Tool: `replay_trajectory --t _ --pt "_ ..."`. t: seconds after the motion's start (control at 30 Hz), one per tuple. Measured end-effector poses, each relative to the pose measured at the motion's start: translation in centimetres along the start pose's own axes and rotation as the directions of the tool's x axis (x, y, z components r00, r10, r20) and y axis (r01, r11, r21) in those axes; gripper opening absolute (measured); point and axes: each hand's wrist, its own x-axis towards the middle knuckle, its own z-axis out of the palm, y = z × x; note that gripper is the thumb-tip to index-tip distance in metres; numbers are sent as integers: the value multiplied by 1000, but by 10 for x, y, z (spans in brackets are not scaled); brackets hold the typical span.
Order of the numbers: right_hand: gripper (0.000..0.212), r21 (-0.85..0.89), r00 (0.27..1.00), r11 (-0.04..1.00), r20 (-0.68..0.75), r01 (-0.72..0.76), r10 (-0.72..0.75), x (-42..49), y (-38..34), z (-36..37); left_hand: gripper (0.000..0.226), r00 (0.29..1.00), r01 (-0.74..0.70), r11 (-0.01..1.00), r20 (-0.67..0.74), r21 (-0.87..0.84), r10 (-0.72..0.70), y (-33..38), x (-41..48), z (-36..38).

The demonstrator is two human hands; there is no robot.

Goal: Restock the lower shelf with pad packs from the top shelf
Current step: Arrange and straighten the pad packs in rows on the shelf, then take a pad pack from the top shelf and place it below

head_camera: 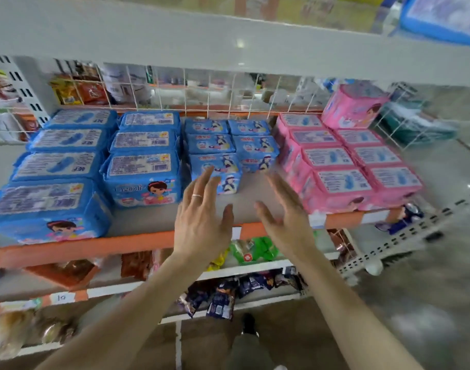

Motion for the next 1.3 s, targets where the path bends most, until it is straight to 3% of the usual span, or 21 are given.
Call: replay_trajectory --t 0.2,0.37,0.63,0.87,1.2,1.3 --pt "63 -81 994 991 -54 -104 100 -28 -30 -47 58 976 -217 976 20 7 217 40 -5 -5" --pt "63 -141 985 985 -151 -103 81 -46 -35 -93 53 927 -375 925 -56 -65 371 84 -9 -3" --pt "55 -200 913 974 -368 104 -173 -45 -28 -195 50 803 -583 808 -206 -83 559 189 -9 -4" --pt "50 -225 853 936 -396 270 -341 -30 -7 -316 45 761 -633 755 -316 -170 567 294 7 -7" --pt "67 -248 884 954 -390 169 -258 30 23 -426 46 672 -676 736 -435 -29 600 386 65 4" --pt "68 -257 900 952 -354 169 -255 62 21 -438 47 679 -636 771 -451 32 579 400 91 -8"
